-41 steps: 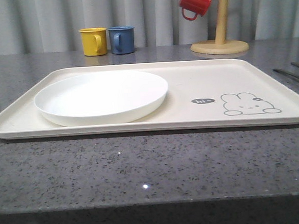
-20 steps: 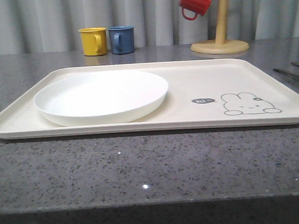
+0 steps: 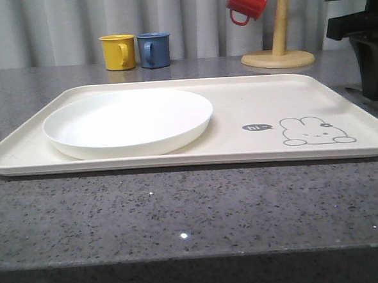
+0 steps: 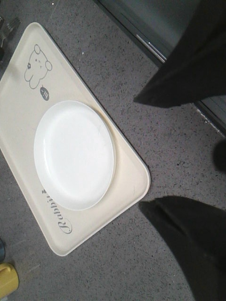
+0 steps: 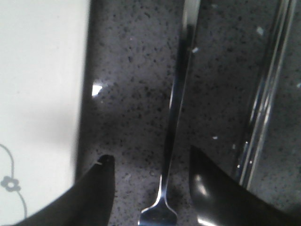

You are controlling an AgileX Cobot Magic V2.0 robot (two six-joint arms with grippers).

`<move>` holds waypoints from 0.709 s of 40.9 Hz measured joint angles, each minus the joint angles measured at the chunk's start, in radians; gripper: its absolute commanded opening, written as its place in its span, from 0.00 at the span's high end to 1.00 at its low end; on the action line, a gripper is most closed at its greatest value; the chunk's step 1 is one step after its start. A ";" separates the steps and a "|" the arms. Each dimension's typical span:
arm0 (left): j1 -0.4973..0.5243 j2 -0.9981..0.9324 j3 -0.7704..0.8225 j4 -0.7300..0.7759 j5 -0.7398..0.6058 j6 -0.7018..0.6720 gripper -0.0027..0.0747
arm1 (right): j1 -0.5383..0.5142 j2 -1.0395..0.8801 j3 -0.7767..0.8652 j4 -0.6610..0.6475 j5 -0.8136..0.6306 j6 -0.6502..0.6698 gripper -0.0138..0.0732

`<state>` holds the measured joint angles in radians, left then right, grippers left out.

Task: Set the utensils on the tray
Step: 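Grasp the steel fork with the right gripper and carry it over the tray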

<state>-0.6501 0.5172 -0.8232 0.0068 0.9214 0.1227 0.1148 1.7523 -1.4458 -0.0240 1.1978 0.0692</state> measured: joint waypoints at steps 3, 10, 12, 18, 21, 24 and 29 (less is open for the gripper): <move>0.000 0.000 0.000 0.000 0.000 0.000 0.44 | 0.000 0.023 -0.004 0.000 0.001 0.000 0.45; 0.000 0.000 0.000 0.000 0.000 0.000 0.44 | 0.000 0.046 -0.004 -0.015 0.008 0.000 0.66; 0.000 0.000 0.000 0.000 0.000 0.000 0.44 | 0.000 0.046 -0.004 -0.019 0.010 0.000 0.72; 0.000 0.000 0.000 0.000 0.000 0.000 0.44 | 0.000 0.046 -0.004 -0.030 0.014 0.000 0.82; 0.000 0.000 0.000 0.000 0.000 0.000 0.44 | 0.000 0.046 -0.006 -0.032 0.014 0.000 0.82; 0.000 0.000 0.000 0.000 0.000 0.000 0.44 | 0.000 0.046 -0.008 -0.034 0.017 0.000 0.82; 0.000 0.000 0.000 0.000 -0.001 0.000 0.44 | 0.002 0.034 -0.040 -0.032 0.022 0.000 0.82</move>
<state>-0.6501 0.5172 -0.8232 0.0068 0.9207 0.1227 0.1168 1.7861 -1.4854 -0.0559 1.2199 0.0692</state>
